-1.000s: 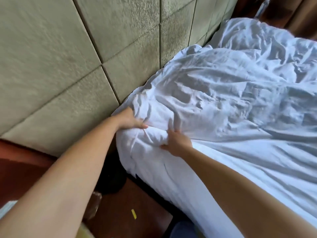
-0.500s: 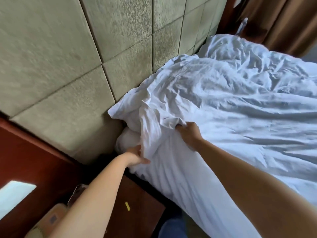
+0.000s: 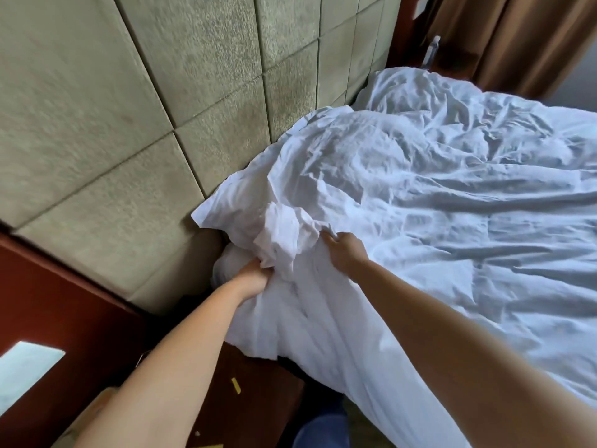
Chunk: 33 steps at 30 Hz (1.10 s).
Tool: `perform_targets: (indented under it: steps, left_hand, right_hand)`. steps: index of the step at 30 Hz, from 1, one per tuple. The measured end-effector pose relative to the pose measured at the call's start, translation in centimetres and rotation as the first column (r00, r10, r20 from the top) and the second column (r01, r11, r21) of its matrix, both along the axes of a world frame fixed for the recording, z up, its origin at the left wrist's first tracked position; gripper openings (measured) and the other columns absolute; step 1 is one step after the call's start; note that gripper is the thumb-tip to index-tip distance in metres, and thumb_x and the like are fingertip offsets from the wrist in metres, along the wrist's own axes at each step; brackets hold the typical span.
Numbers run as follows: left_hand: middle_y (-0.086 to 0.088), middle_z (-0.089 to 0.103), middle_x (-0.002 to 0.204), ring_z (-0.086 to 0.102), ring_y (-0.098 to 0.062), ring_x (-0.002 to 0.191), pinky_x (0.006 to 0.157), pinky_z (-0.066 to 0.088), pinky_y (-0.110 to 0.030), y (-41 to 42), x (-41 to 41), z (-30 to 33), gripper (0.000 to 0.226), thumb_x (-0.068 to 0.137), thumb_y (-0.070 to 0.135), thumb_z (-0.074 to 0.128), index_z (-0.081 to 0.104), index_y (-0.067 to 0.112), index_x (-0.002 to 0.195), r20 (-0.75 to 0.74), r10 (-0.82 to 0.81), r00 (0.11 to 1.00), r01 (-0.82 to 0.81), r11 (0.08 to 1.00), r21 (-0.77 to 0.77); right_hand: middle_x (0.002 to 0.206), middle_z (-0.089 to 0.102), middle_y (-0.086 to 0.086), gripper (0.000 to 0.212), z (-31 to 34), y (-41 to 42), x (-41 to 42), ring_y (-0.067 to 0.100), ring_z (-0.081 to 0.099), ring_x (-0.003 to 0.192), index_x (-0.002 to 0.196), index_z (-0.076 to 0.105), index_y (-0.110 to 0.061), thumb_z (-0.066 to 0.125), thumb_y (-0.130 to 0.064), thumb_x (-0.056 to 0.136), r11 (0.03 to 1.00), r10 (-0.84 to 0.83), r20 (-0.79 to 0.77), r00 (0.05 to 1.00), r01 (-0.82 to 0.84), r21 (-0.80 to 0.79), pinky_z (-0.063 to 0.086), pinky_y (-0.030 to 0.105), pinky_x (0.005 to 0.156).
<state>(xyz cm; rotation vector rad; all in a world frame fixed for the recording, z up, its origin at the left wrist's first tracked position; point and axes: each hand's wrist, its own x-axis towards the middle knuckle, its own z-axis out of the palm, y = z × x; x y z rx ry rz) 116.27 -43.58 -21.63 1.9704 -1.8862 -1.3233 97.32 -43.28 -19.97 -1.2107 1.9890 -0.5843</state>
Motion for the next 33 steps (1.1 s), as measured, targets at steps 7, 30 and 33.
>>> perform_targets:
  steps: [7,30,33]
  left_hand:
    - [-0.005,0.060,0.119,0.059,-0.027,0.108,0.095,0.049,-0.036,1.1,-0.6,3.5,0.039,0.091,0.041,0.057,0.053,0.015,0.120,-0.256,0.221,0.941,-0.207,0.975,0.081]
    - [0.002,0.056,0.126,0.051,-0.020,0.121,0.094,0.042,-0.028,22.9,-1.8,9.8,0.072,0.069,0.033,0.084,0.050,0.020,0.132,0.053,-0.129,0.990,0.117,0.975,0.190]
    - [0.001,0.056,0.128,0.052,-0.019,0.120,0.096,0.041,-0.028,24.7,-1.2,11.0,0.066,0.075,0.028,0.079,0.050,0.019,0.134,0.016,-0.066,0.998,0.062,0.983,0.175]
  right_hand:
    - [0.135,0.041,0.007,0.047,-0.8,6.5,0.6,0.026,0.037,0.125,0.134,0.044,-0.018,0.055,-0.036,0.091,0.955,0.131,-0.375,0.918,-0.219,-0.202,0.036,0.035,0.101]
    - [0.077,0.060,0.008,0.005,5.9,25.2,-0.7,0.018,0.057,0.068,0.080,0.063,-0.011,0.060,-0.008,0.082,0.996,-0.018,0.631,0.776,0.067,-0.054,0.045,0.025,0.061]
    - [0.091,0.065,0.008,0.012,6.6,27.0,-0.4,0.021,0.062,0.085,0.093,0.065,-0.010,0.058,-0.019,0.088,0.993,0.021,0.488,0.873,0.040,-0.114,0.050,0.029,0.071]
